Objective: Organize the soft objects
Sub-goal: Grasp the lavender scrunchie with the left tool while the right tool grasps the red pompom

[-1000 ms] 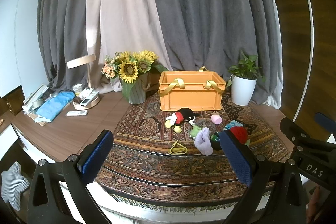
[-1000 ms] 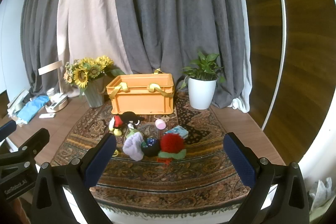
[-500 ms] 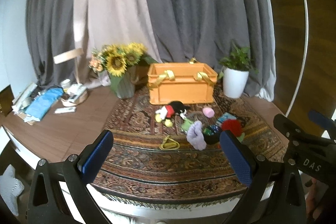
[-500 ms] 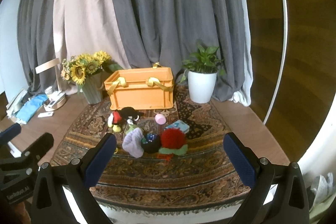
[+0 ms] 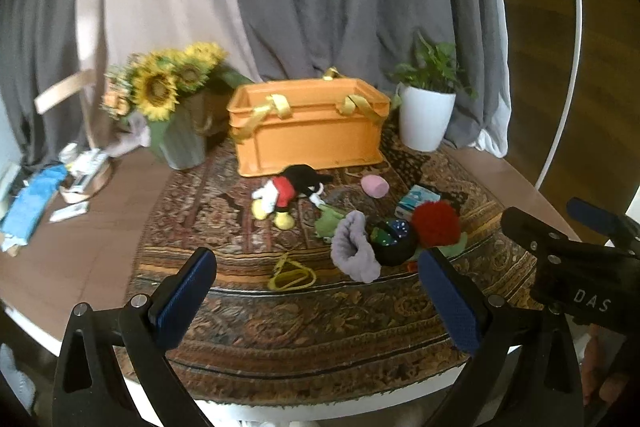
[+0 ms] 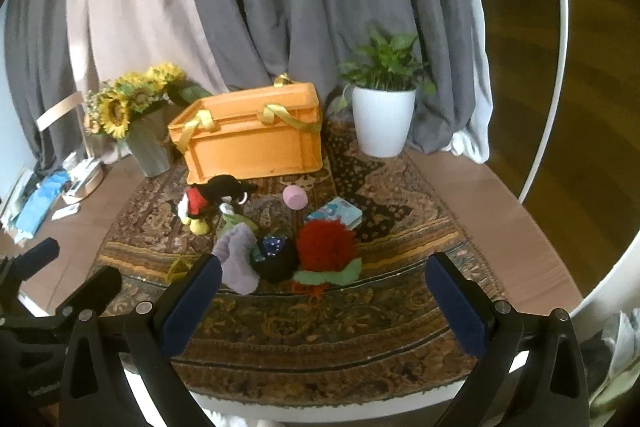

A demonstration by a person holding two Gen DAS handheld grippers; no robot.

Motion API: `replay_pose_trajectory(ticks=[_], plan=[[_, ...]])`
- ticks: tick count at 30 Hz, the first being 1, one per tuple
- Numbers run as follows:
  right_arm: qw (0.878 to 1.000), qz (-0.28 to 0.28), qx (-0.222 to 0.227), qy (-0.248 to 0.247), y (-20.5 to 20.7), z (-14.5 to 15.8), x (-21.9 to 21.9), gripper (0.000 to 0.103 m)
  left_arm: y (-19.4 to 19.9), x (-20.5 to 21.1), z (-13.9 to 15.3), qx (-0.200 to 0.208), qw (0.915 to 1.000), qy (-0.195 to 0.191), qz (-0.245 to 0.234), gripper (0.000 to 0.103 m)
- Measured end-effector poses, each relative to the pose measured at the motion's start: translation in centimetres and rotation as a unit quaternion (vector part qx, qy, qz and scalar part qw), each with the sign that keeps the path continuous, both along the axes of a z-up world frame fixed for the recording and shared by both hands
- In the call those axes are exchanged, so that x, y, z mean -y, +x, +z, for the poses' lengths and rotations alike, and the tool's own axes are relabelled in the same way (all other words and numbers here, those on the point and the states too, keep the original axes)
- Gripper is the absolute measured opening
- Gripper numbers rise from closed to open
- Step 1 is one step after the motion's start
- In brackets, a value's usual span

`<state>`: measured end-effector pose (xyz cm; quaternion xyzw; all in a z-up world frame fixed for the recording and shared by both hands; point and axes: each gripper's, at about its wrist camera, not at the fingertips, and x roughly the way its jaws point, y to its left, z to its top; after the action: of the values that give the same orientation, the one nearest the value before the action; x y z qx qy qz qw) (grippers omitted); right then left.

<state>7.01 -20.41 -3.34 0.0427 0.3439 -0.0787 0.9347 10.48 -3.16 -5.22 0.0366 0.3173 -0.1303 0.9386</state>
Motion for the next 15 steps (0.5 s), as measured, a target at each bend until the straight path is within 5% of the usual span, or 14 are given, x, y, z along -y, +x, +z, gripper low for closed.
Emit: replay_pose_trajectory(ticks=[15], plan=[[0.996,-0.064,-0.059,0.022,5.8,-5.1,0.9,0.100,8.5,1.8,-5.5,-0.092,0.9927,-0.023,-0.075,0.094]])
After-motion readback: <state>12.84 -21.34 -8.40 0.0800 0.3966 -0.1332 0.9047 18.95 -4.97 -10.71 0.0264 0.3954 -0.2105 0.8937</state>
